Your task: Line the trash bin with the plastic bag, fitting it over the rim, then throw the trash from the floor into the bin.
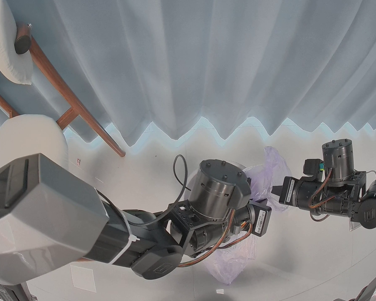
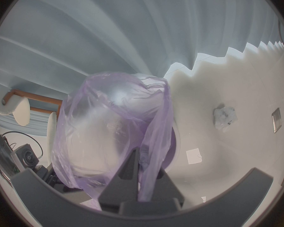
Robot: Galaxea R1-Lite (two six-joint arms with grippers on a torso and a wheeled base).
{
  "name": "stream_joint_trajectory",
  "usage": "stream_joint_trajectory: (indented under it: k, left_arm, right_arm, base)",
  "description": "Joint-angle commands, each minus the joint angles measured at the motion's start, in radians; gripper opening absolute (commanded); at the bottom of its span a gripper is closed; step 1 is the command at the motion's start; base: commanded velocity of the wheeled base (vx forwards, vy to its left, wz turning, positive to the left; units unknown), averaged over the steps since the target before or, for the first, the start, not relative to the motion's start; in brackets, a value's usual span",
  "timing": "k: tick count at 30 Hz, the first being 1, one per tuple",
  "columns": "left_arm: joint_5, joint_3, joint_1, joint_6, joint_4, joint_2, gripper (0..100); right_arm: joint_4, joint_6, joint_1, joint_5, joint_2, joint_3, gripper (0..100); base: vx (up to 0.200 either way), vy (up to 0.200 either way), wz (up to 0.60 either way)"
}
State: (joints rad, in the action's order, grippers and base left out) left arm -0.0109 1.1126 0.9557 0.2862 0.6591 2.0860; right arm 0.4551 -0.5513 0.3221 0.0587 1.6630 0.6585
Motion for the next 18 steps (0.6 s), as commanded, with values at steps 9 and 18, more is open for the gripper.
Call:
stream_joint_trajectory:
  k: [9,18]
  left_arm:
    - [-0.078,-0.013,0.003,-0.012,0.017,-0.015,0]
    - [-0.080,-0.014,0.018,-0.007,0.030,-0.015,0]
  right_arm:
    - [0.000,0.001,0.002,0.001,0.000,0.000,0]
    - [0.000,0.001,0.008,0.001,-0.005,-0.004,0]
  base:
    - [0.200,0.000,0.00]
    - [0.200,0.000,0.00]
